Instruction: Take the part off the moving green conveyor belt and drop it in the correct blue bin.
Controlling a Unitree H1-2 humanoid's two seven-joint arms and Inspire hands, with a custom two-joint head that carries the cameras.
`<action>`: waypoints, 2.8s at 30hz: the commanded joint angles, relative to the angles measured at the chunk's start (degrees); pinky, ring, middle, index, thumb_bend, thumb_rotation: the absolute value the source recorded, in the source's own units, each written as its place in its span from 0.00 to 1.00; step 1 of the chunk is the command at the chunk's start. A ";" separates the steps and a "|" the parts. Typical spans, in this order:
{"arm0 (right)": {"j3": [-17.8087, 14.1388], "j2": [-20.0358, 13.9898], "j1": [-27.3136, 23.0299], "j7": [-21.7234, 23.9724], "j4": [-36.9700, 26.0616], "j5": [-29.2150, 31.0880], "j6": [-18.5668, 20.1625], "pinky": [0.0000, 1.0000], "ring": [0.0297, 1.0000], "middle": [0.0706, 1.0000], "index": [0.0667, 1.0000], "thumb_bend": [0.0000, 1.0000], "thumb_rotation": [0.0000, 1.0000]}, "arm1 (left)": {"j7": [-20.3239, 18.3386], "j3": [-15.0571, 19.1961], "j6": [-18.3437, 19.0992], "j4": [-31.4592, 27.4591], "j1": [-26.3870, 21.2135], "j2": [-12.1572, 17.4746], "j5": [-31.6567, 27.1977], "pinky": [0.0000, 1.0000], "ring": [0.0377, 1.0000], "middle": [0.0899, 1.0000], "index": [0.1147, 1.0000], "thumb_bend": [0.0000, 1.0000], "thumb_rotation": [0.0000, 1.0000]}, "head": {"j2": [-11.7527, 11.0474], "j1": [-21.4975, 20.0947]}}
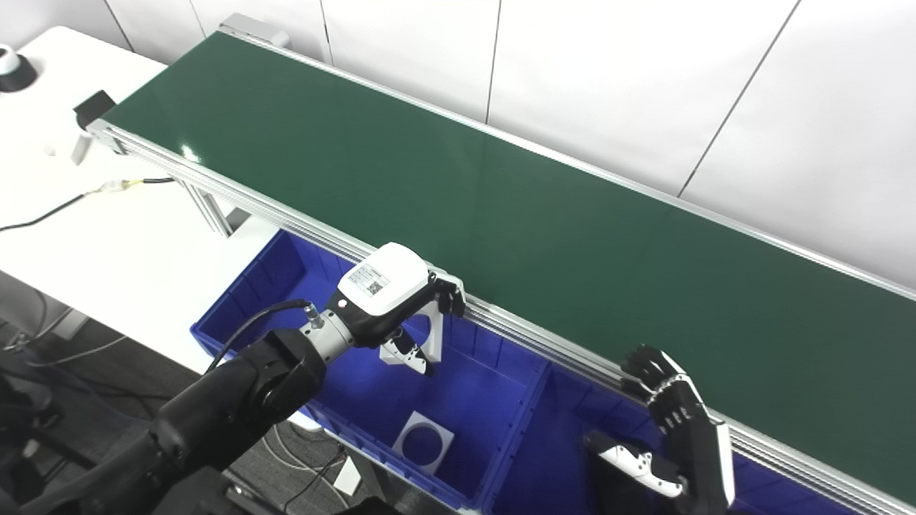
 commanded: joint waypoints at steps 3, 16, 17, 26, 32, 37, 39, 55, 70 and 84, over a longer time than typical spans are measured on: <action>-0.04 0.41 -0.59 -0.07 -2.13 0.37 -0.90 0.70 0.76 0.76 0.77 0.82 0.13 | -5.29 0.60 2.28 -3.83 -0.74 0.77 -2.14 0.41 0.45 0.44 0.44 0.52 0.00 | -0.05 -0.40; -0.10 0.41 -0.66 -0.02 -1.72 0.38 -1.31 0.70 0.76 0.76 0.77 0.83 0.14 | -22.84 -0.25 6.81 -10.56 -1.37 3.95 -2.09 0.84 0.91 0.95 0.91 1.00 0.50 | -0.13 -0.66; -0.12 0.43 -0.66 -0.10 -1.69 0.23 -1.45 0.70 0.76 0.76 0.77 0.83 0.14 | -23.00 -0.18 6.78 -10.69 -1.34 3.94 -2.03 0.84 0.91 0.95 0.91 1.00 0.50 | -0.13 -0.66; 0.04 0.51 -0.71 0.42 -1.13 0.88 -1.98 0.70 0.76 0.76 0.77 0.82 0.11 | -21.13 1.21 4.27 -11.17 -1.06 2.92 -8.96 0.75 0.84 0.85 0.85 1.00 0.43 | -0.03 -3.44; 0.97 1.96 -0.83 -0.65 0.86 -1.82 -3.00 0.70 0.76 0.76 0.78 0.83 0.15 | -24.21 3.74 2.68 -13.85 -1.45 0.64 -33.76 0.50 0.56 0.60 0.68 1.00 0.12 | -0.48 -16.36; 2.75 4.57 -0.79 -3.16 1.99 -6.73 -2.95 0.70 0.77 0.77 0.79 0.84 0.20 | -25.64 4.02 0.79 -11.52 -2.98 -1.31 -47.69 0.55 0.59 0.63 0.70 1.00 0.18 | -1.91 -30.01; 3.48 5.65 -1.02 -4.68 2.85 -8.81 -3.03 0.71 0.78 0.78 0.80 0.84 0.21 | -25.11 4.03 -0.62 -9.22 -3.81 -1.98 -49.49 0.55 0.61 0.65 0.72 1.00 0.21 | -2.79 -35.08; 8.00 7.79 -3.01 -13.86 8.44 -14.74 -3.29 0.70 0.78 0.80 0.78 0.84 0.19 | -17.73 6.60 -13.69 11.94 -4.58 -6.03 -48.69 0.67 0.77 0.81 0.78 1.00 0.07 | -8.16 -48.55; 8.37 5.43 -0.73 -13.60 4.93 -12.32 -3.29 0.70 0.77 0.80 0.78 0.84 0.19 | -11.11 3.72 -19.93 19.39 -5.10 -7.44 -37.68 0.68 0.76 0.77 0.73 1.00 0.01 | -8.02 -39.27; 7.55 2.97 0.04 -12.39 3.57 -9.64 -3.30 0.69 0.76 0.78 0.76 0.81 0.14 | -6.70 1.47 -19.71 22.93 -5.31 -9.91 -32.39 0.66 0.74 0.77 0.73 0.99 0.12 | -8.73 -32.14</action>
